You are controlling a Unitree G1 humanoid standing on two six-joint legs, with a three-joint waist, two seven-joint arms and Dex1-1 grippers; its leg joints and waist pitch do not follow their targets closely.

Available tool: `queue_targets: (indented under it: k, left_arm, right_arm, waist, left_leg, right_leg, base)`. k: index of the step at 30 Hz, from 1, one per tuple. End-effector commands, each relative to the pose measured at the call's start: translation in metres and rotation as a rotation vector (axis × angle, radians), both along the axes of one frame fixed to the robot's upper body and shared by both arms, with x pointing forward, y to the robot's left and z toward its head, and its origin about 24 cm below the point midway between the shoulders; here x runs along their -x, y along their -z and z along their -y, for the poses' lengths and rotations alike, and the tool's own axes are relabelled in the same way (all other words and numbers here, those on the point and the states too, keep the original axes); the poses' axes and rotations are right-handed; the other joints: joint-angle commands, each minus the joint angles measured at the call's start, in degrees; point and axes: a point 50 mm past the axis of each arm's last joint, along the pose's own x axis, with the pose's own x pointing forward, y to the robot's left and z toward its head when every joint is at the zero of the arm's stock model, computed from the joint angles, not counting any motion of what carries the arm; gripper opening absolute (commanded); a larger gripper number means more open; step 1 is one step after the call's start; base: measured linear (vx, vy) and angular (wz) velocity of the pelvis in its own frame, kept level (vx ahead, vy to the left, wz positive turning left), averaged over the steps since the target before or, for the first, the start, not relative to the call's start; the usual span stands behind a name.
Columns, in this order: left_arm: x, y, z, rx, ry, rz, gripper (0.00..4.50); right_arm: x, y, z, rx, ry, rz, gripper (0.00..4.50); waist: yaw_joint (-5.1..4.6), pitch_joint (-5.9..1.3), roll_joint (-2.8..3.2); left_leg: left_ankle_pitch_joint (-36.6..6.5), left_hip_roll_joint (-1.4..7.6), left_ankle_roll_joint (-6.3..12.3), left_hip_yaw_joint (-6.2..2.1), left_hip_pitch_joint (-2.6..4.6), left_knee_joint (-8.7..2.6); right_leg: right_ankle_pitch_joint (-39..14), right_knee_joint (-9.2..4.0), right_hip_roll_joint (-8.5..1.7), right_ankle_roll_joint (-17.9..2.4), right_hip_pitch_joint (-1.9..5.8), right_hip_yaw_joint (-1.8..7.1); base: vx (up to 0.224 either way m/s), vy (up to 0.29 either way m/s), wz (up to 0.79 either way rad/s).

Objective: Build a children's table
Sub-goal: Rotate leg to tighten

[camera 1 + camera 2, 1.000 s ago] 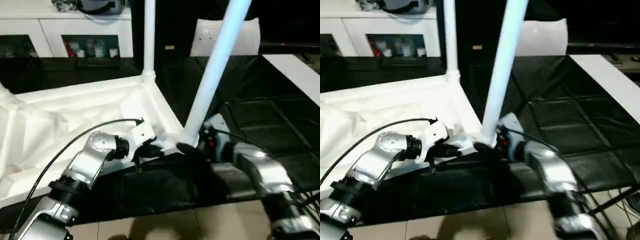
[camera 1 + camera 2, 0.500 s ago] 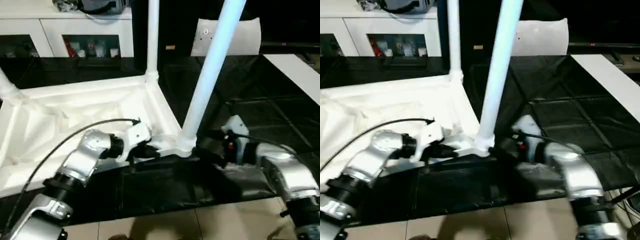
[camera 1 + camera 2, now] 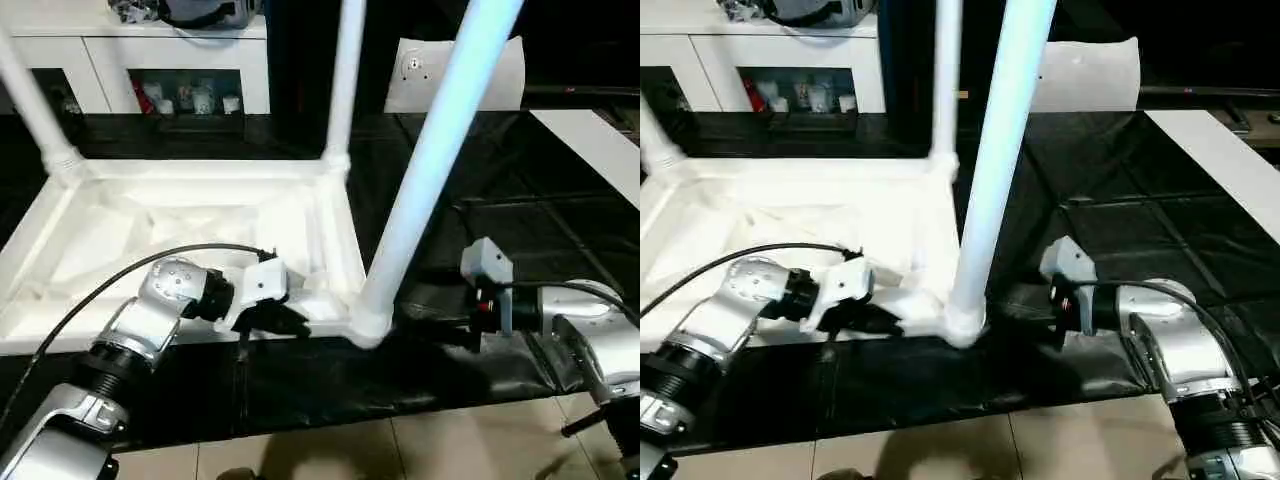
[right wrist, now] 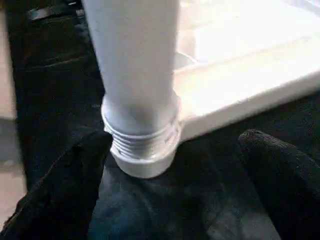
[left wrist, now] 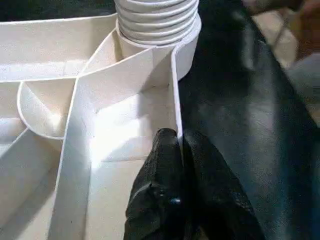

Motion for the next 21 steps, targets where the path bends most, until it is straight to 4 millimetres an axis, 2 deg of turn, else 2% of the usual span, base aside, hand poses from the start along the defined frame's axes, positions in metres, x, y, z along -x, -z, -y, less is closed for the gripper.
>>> queue_targets:
  k: [1,11,16,20,21]
  left_arm:
    - [0.004,-0.002,0.011,-0.030,0.130,0.000,0.00]
    - [0.002,-0.004,0.013,-0.041,0.178,0.005,0.00]
    - [0.002,-0.003,0.014,-0.042,0.187,0.007,0.00]
    - [0.002,-0.003,0.014,-0.043,0.189,0.007,0.00]
    - [0.002,-0.003,0.015,-0.044,0.191,0.007,0.00]
  right_arm:
    - [0.000,-0.004,-0.004,0.009,-0.050,0.044,4.48]
    - [0.000,0.003,-0.023,0.003,-0.149,0.062,4.48]
    - [0.000,0.010,-0.035,-0.003,-0.191,0.064,4.48]
    - [-0.002,0.012,-0.040,-0.025,-0.199,0.044,4.48]
    - [-0.001,0.013,-0.042,-0.035,-0.208,0.025,4.32]
  waist:
    - [-0.13,-3.14,-0.10]
    - [0.45,-3.16,-0.22]
    - [0.74,-3.41,-0.12]
    - [0.90,-3.43,-0.07]
    - [0.91,-3.43,-0.18]
  left_leg:
    - [-9.6,5.65,4.39,-1.92,0.60,-4.23]
    - [-9.9,5.61,3.82,-1.86,0.78,-4.21]
    - [-8.1,5.69,4.07,-1.83,0.82,-4.19]
    - [-7.8,5.67,4.20,-1.76,0.75,-4.10]
    - [-7.9,5.67,4.23,-1.77,0.74,-4.10]
  right_leg:
    - [-14.3,-4.21,-6.12,-10.9,2.42,4.25]
    - [-15.0,-4.15,-6.16,-11.1,2.50,4.25]
    - [-11.1,-3.58,-6.08,-11.9,2.52,4.26]
    - [-10.0,-3.47,-6.11,-12.3,2.65,4.25]
    - [-10.3,-3.47,-6.14,-12.3,2.69,4.24]
  base:
    - [0.000,0.000,0.00]
    - [0.000,0.000,0.00]
    - [0.000,0.000,0.00]
    - [0.000,0.000,0.00]
    - [0.000,0.000,0.00]
